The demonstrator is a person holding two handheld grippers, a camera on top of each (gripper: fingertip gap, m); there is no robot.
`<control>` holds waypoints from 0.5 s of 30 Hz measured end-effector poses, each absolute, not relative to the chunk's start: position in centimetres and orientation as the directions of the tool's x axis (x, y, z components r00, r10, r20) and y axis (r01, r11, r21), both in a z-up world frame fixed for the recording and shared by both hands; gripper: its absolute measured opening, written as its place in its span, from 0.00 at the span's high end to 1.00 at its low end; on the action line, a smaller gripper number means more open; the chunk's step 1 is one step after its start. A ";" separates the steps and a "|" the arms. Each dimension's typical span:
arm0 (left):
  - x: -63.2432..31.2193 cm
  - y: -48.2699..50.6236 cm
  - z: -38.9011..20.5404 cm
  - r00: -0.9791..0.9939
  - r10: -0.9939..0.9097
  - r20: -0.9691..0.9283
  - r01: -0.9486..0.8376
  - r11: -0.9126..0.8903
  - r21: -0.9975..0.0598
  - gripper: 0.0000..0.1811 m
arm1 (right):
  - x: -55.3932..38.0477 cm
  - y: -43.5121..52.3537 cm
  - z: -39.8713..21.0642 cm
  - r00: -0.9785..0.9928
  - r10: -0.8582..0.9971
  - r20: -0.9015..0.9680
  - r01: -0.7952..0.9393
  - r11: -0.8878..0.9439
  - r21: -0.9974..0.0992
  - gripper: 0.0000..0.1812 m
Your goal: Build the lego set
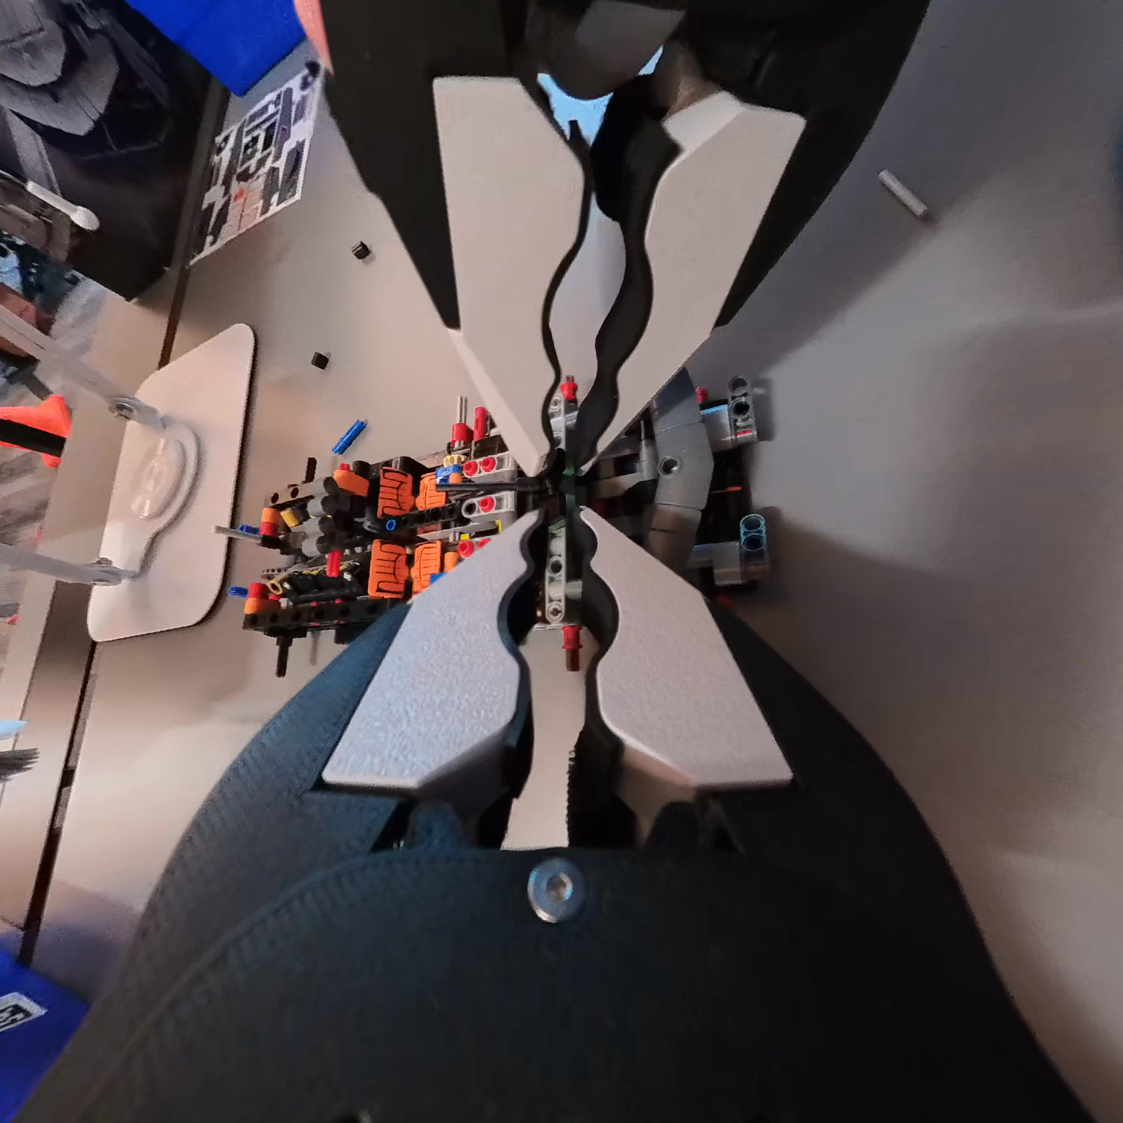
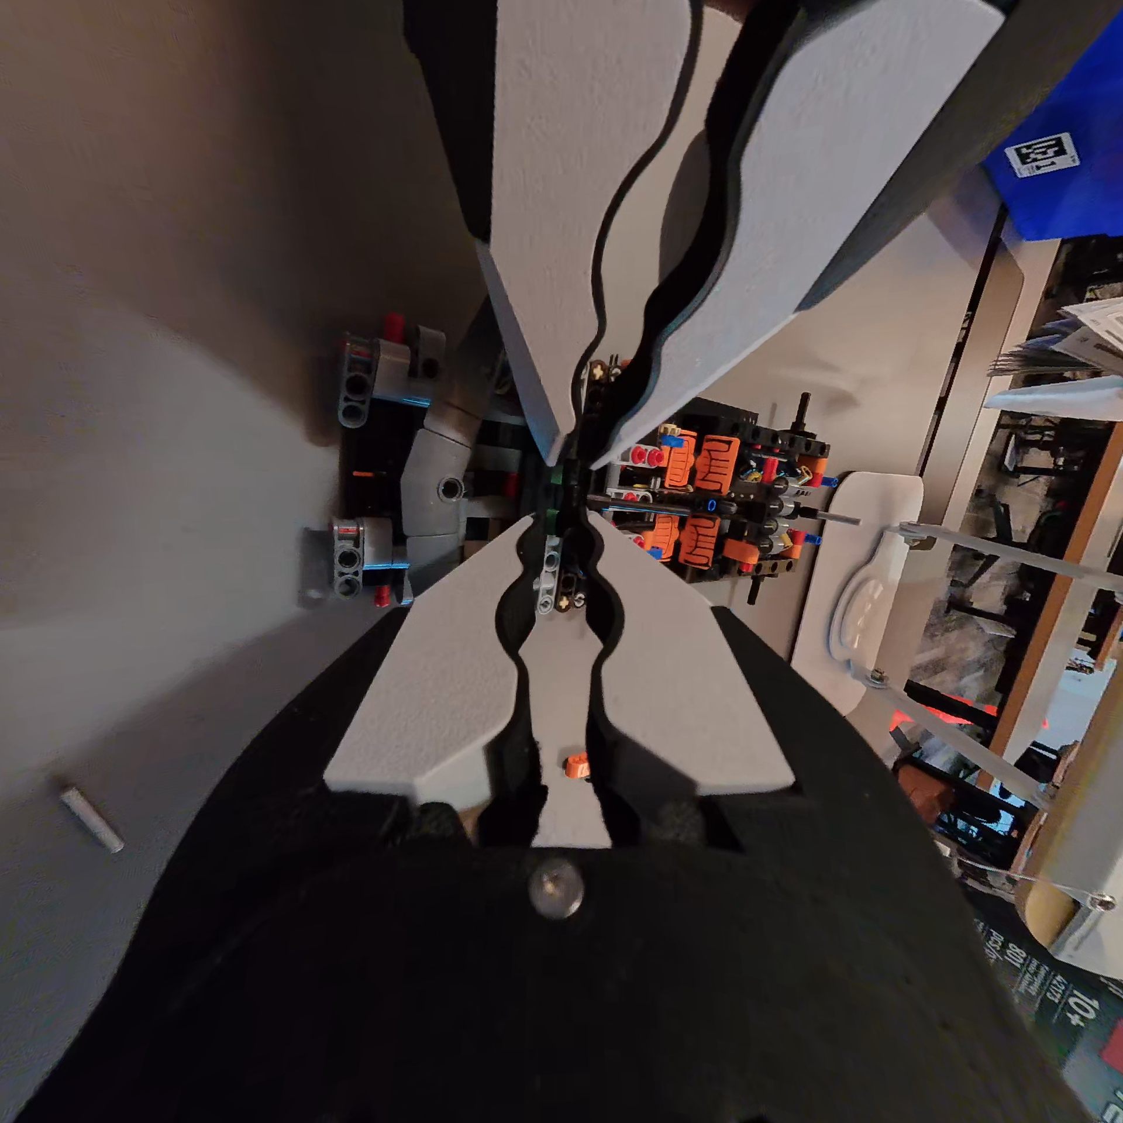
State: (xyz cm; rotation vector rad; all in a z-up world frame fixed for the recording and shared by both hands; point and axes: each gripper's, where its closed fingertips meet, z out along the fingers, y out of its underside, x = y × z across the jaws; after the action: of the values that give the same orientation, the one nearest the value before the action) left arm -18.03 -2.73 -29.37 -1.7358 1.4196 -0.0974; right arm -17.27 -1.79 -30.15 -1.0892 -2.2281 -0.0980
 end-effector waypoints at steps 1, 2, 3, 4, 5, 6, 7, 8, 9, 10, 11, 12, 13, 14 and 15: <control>-18.0 -2.7 -29.4 0.347 -0.831 -0.434 -0.761 0.022 -0.649 0.98 | -17.3 -1.8 -30.2 -0.444 0.682 0.581 0.730 0.652 -0.207 0.96; -18.0 -2.7 -29.5 0.345 -0.833 -0.433 -0.764 0.020 -0.645 0.98 | -17.2 -1.8 -30.2 -0.444 0.683 0.580 0.730 0.651 -0.208 0.96; -18.0 -2.7 -29.5 0.342 -0.836 -0.429 -0.766 0.016 -0.642 0.98 | -17.3 -1.8 -30.2 -0.443 0.683 0.581 0.730 0.651 -0.208 0.95; -18.1 -2.7 -29.5 0.340 -0.838 -0.426 -0.769 0.012 -0.639 0.98 | -17.3 -1.8 -30.2 -0.442 0.682 0.583 0.730 0.651 -0.209 0.95; -18.1 -2.8 -29.6 0.337 -0.841 -0.424 -0.772 0.012 -0.636 0.98 | -17.3 -1.8 -30.2 -0.442 0.680 0.585 0.729 0.652 -0.208 0.95; -18.1 -2.8 -29.7 0.332 -0.842 -0.425 -0.776 0.013 -0.630 0.98 | -17.3 -1.8 -30.3 -0.441 0.678 0.587 0.728 0.653 -0.207 0.94; -18.1 -2.8 -29.9 0.325 -0.844 -0.427 -0.784 0.012 -0.621 0.98 | -17.2 -1.9 -30.3 -0.443 0.678 0.587 0.728 0.654 -0.206 0.94; -18.1 -2.8 -29.9 0.322 -0.841 -0.435 -0.786 0.019 -0.618 0.98 | -17.2 -2.0 -30.4 -0.445 0.677 0.587 0.728 0.655 -0.203 0.93; -18.0 -2.7 -29.9 0.322 -0.839 -0.439 -0.788 0.020 -0.616 0.98 | -17.2 -2.0 -30.4 -0.444 0.677 0.588 0.730 0.653 -0.201 0.94; -18.0 -2.7 -29.9 0.323 -0.838 -0.440 -0.788 0.019 -0.615 0.98 | -17.2 -1.9 -30.4 -0.439 0.680 0.587 0.732 0.650 -0.205 0.94; -18.0 -2.7 -29.9 0.324 -0.839 -0.436 -0.787 0.017 -0.616 0.98 | -17.2 -1.9 -30.4 -0.437 0.685 0.584 0.733 0.647 -0.211 0.94; -18.0 -2.7 -29.9 0.324 -0.840 -0.435 -0.787 0.016 -0.617 0.98 | -17.2 -1.9 -30.4 -0.437 0.688 0.580 0.733 0.646 -0.214 0.94; -18.0 -2.7 -29.9 0.323 -0.840 -0.437 -0.788 0.017 -0.615 0.98 | -17.2 -1.9 -30.4 -0.439 0.689 0.577 0.733 0.646 -0.214 0.94; -18.0 -2.7 -29.9 0.321 -0.839 -0.439 -0.791 0.018 -0.612 0.98 | -17.2 -1.9 -30.4 -0.439 0.691 0.574 0.734 0.645 -0.215 0.94; -18.0 -2.7 -29.9 0.318 -0.838 -0.443 -0.794 0.020 -0.608 0.98 | -17.2 -1.9 -30.4 -0.437 0.698 0.568 0.736 0.640 -0.220 0.94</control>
State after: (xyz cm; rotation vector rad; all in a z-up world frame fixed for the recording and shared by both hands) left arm -18.05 -2.72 -29.92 -1.7601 1.4677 -0.0680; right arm -17.21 -1.88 -30.39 -1.1118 -2.2264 -0.0782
